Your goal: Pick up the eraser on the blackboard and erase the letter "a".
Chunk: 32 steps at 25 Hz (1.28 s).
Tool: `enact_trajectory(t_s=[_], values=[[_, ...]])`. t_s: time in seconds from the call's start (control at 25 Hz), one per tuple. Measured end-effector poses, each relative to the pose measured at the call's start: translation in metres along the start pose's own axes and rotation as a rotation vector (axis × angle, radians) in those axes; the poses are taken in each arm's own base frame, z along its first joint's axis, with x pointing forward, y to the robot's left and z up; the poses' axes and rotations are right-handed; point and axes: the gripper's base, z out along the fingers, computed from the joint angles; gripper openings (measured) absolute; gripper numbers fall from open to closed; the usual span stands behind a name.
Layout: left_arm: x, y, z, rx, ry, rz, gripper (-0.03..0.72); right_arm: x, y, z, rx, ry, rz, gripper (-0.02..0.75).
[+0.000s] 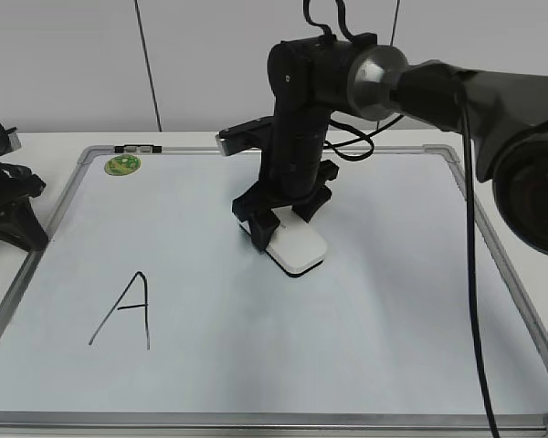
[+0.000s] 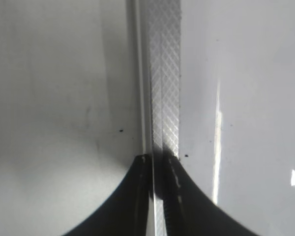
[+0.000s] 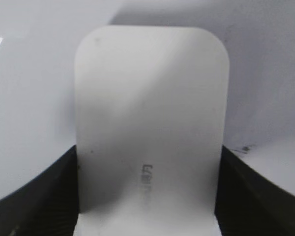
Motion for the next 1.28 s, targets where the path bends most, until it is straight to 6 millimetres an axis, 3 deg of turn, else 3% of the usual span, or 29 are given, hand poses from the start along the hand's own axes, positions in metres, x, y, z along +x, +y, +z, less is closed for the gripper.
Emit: enact_trajectory(t_s=[0.56, 0.72, 0.84, 0.96, 1.16, 1.28], values=[[0.000, 0.000, 0.000, 0.000, 0.000, 0.000, 0.045, 0.015, -0.078, -0.016, 0.082, -0.019, 0.142, 0.542], [0.000, 0.000, 0.000, -0.001, 0.001, 0.001, 0.045, 0.017, -0.085, -0.059, 0.124, -0.094, 0.150, 0.542], [0.000, 0.000, 0.001, -0.001, 0.002, 0.000, 0.045, 0.019, -0.080, -0.103, 0.141, -0.182, 0.181, 0.542], [0.000, 0.000, 0.001, -0.001, 0.002, 0.000, 0.045, 0.025, -0.075, -0.128, 0.146, -0.225, 0.214, 0.542], [0.000, 0.000, 0.001, -0.001, 0.002, 0.000, 0.045, 0.047, -0.078, -0.139, 0.143, -0.190, 0.255, 0.542], [0.000, 0.000, 0.001, -0.001, 0.002, 0.000, 0.045, 0.068, -0.088, -0.133, 0.137, -0.130, 0.303, 0.542]])
